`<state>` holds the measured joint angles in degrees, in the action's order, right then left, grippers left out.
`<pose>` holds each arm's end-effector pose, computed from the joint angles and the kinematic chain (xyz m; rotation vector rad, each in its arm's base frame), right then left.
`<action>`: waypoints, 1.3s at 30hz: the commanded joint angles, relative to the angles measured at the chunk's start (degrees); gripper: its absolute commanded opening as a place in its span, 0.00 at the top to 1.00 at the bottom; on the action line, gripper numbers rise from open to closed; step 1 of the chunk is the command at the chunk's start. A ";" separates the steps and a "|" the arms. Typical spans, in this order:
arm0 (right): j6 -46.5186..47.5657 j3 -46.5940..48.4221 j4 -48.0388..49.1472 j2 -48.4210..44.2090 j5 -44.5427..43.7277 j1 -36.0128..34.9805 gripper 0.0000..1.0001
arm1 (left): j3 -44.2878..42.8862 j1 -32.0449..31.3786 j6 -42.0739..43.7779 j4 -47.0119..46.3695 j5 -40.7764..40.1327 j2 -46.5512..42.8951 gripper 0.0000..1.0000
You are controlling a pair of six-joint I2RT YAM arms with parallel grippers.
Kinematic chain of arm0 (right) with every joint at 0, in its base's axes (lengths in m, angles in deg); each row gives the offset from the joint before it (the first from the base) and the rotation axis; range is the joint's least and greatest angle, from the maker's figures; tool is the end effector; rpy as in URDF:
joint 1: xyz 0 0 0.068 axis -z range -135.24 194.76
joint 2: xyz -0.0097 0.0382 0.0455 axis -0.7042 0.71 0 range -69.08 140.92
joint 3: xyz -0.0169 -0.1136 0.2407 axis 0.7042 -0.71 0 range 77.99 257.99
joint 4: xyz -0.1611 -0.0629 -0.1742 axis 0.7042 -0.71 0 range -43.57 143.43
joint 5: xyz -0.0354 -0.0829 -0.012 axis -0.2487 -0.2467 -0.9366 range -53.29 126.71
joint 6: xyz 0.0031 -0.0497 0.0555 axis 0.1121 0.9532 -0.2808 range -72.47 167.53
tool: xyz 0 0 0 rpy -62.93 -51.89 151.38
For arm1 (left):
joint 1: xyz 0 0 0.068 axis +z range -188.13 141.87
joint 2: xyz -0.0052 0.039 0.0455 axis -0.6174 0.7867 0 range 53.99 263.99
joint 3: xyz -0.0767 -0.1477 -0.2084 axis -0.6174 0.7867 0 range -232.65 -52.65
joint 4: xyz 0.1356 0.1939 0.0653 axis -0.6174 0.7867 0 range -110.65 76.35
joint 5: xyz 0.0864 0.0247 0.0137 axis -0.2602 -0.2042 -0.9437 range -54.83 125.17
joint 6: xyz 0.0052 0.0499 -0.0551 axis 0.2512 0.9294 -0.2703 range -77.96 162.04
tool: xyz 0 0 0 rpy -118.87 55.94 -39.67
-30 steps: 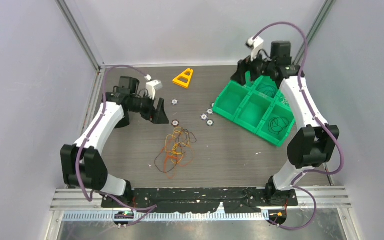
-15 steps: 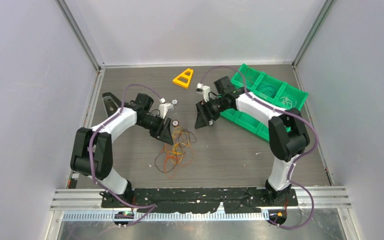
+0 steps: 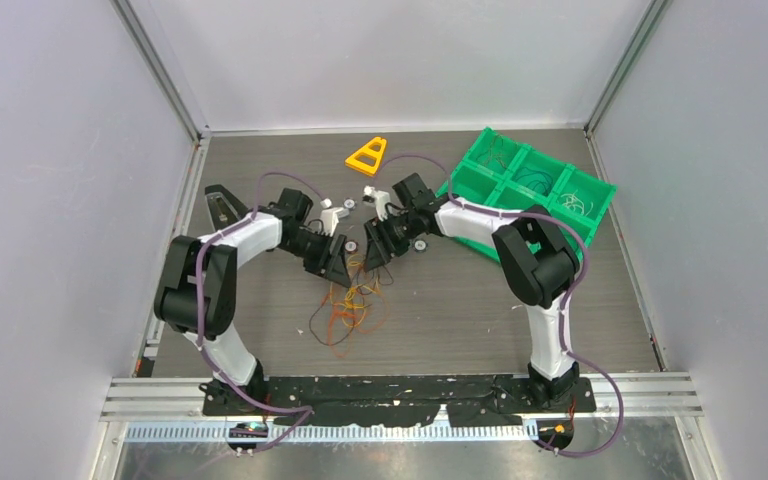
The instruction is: Untangle the cables
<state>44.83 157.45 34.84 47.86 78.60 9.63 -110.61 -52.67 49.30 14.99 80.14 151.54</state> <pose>0.3206 0.2767 0.1520 -1.0062 2.3849 1.1851 0.2772 -0.1177 0.1556 0.6571 2.6411 -1.1447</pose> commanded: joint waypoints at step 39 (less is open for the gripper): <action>-10.50 16.07 7.26 -35.67 12.37 9.33 0.95 | -1.66 -8.18 -14.15 -41.84 -2.41 -31.74 0.00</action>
<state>40.16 166.83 36.46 13.05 89.36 19.97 -112.46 -56.21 40.71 -13.14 80.23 117.45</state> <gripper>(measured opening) 0.081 0.994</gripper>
